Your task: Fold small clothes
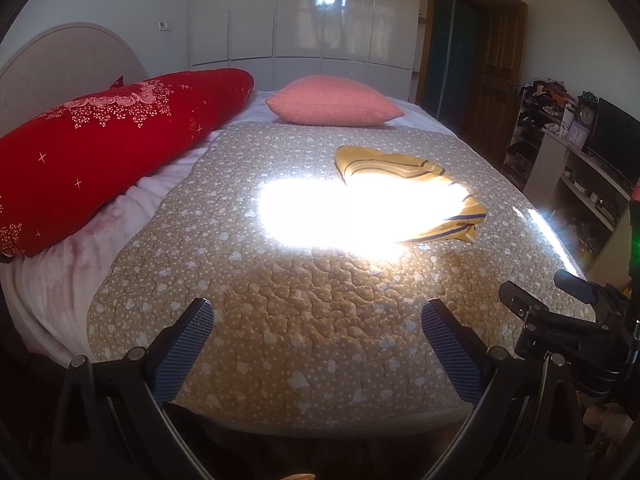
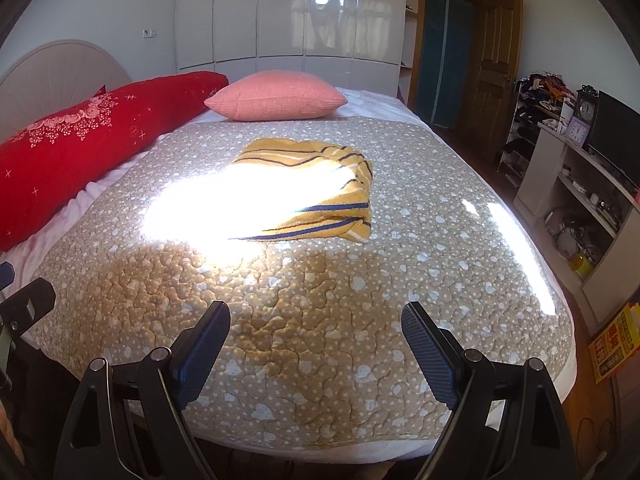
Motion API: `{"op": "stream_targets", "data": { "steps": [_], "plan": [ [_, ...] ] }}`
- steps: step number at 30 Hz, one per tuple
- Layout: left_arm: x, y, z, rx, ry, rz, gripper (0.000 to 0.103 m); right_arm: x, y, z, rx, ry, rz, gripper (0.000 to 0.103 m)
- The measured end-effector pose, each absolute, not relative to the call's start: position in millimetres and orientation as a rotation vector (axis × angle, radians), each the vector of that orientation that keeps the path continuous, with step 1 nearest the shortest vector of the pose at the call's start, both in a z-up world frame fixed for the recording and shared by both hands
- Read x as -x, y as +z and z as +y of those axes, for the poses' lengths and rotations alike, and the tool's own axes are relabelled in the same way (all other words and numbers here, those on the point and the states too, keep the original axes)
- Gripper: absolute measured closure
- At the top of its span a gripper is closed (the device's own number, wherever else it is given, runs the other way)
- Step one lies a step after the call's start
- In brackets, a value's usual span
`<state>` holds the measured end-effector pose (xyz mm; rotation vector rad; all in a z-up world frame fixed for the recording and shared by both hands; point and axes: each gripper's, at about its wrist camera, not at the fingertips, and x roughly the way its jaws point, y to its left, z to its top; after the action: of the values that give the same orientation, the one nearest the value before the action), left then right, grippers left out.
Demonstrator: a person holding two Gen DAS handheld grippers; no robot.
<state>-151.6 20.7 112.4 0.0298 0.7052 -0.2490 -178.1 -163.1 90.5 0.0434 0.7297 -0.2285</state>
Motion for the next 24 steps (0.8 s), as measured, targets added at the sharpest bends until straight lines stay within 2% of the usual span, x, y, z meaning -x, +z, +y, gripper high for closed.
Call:
{"op": "stream_targets", "data": {
  "steps": [24],
  "plan": [
    [146, 92, 12, -0.032, -0.268, 0.797, 0.0, 173, 71, -157, -0.058, -0.206, 0.788, 0.012]
  ]
}}
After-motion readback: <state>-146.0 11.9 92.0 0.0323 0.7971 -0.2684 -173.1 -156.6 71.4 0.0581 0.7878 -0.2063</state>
